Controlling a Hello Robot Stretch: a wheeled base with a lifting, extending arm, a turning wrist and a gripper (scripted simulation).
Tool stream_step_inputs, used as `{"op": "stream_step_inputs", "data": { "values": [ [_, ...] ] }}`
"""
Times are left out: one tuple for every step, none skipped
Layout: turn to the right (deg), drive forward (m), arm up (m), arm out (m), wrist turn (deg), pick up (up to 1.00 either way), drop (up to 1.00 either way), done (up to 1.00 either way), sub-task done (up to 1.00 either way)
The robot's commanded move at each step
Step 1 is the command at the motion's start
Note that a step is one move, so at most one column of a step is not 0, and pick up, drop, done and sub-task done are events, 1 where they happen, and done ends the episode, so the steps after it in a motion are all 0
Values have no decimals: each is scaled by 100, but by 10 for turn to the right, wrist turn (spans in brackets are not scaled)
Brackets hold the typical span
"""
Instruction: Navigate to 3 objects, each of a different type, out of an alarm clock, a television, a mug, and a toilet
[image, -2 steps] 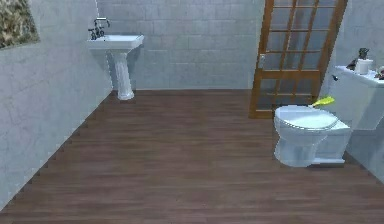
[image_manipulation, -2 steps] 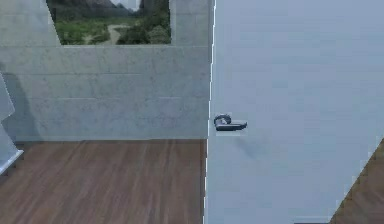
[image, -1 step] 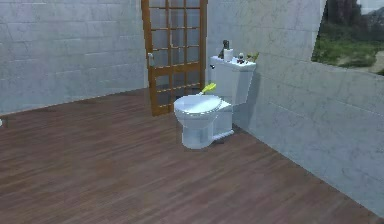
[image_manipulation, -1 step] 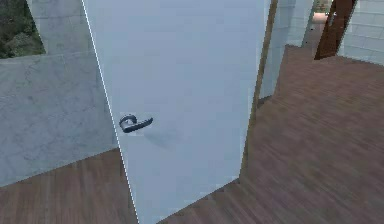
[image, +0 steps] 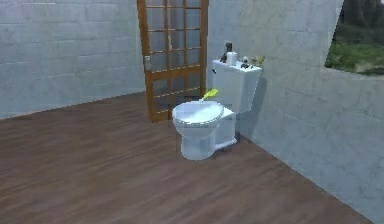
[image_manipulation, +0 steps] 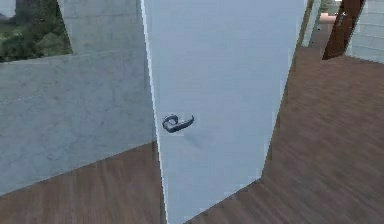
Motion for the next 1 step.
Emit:
{"op": "stream_step_inputs", "data": {
  "values": [
    [60,0,0,0,0,0,0,0,0]
  ]
}}
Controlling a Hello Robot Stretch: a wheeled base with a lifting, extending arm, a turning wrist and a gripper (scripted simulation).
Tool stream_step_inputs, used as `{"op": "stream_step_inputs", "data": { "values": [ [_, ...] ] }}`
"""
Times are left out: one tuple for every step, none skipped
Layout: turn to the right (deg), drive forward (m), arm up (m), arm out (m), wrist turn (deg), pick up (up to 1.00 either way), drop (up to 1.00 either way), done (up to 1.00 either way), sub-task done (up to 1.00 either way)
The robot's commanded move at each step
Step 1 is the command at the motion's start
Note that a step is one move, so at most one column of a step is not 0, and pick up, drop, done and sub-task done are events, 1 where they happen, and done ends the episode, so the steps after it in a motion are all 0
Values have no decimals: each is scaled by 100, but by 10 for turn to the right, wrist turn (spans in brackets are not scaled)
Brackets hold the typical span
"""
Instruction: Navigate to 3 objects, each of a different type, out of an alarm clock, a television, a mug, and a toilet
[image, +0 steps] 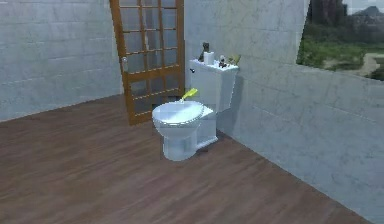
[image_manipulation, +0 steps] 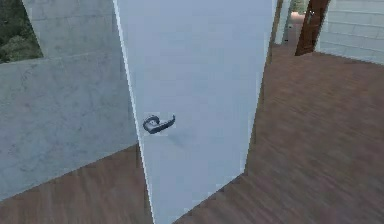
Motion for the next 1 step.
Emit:
{"op": "stream_step_inputs", "data": {
  "values": [
    [0,95,0,0,0,0,0,0,0]
  ]
}}
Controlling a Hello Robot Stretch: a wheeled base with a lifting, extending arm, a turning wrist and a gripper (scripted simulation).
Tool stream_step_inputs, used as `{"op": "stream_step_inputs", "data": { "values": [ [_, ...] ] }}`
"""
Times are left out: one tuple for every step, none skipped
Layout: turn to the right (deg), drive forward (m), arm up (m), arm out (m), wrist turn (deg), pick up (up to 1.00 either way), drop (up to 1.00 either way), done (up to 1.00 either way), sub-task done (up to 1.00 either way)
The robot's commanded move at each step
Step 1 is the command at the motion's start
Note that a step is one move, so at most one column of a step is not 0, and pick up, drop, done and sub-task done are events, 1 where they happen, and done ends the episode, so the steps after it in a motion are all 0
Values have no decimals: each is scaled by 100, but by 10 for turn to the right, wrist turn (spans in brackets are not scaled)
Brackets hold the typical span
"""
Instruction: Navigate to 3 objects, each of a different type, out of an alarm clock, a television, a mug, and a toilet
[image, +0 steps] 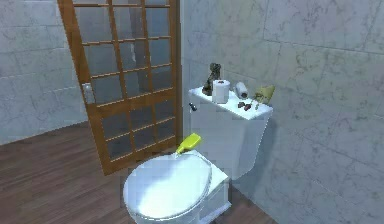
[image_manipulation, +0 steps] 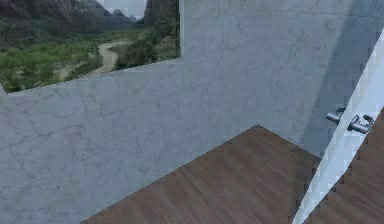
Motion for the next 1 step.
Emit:
{"op": "stream_step_inputs", "data": {
  "values": [
    [0,0,0,0,0,0,0,100,0]
  ]
}}
